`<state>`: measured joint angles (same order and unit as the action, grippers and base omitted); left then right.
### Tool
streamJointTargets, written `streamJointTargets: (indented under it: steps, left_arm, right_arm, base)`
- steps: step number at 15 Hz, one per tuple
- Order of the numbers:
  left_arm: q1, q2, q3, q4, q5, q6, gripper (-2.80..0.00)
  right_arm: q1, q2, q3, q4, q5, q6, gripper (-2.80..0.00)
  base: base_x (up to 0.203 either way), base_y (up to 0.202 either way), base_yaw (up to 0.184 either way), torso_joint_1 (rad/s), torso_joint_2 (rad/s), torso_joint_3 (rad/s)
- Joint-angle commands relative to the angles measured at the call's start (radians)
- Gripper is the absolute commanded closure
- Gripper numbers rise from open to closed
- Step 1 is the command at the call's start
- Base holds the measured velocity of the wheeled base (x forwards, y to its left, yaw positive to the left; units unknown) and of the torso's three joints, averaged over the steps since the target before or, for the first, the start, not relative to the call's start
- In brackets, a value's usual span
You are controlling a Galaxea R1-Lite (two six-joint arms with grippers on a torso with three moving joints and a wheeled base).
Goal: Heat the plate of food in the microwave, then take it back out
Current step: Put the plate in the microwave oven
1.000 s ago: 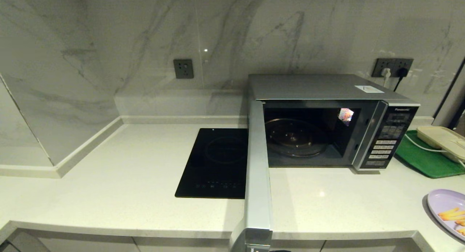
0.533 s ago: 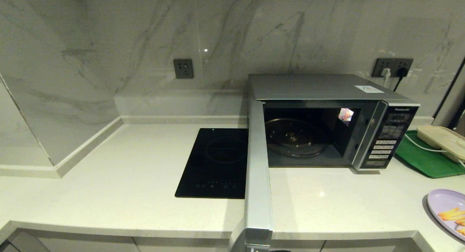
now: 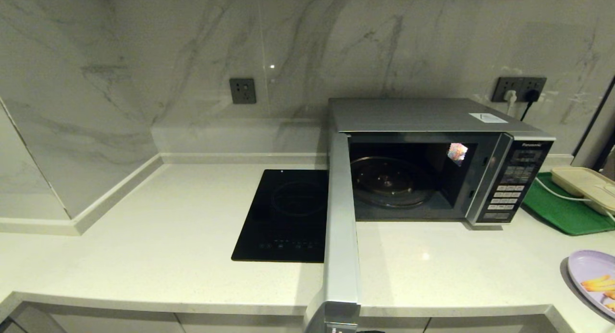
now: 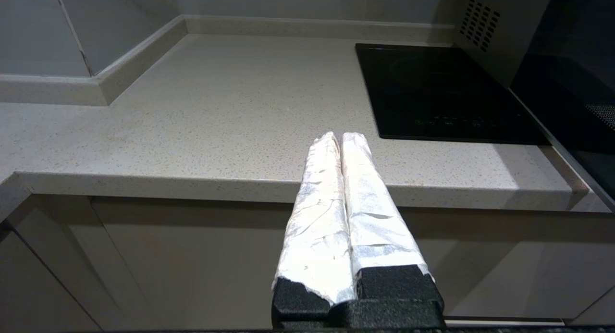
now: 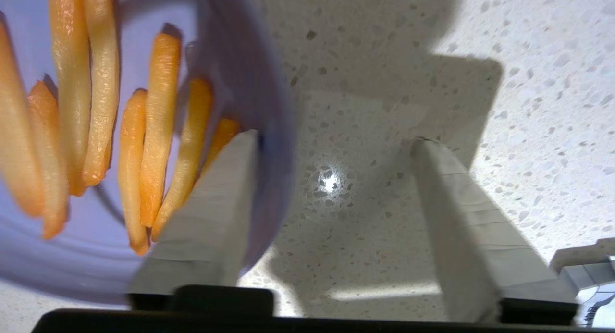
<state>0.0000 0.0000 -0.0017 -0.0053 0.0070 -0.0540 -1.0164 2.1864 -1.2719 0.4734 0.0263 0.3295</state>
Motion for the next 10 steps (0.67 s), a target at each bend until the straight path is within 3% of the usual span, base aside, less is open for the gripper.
streamJointTargets:
  steps: [1, 10]
  left_arm:
    - [0.0, 0.0, 0.0, -0.001, 0.001, 0.0, 0.0]
    - [0.0, 0.0, 0.0, -0.001, 0.001, -0.001, 0.0]
  right_arm:
    - [-0.001, 0.007, 0.0, 0.004, 0.0, 0.002, 0.0]
    - [-0.001, 0.007, 0.0, 0.004, 0.0, 0.003, 0.0]
  base:
    - [0.0, 0.0, 0.0, 0.0, 0.0, 0.0]
    - [0.0, 0.0, 0.0, 0.0, 0.0, 0.0]
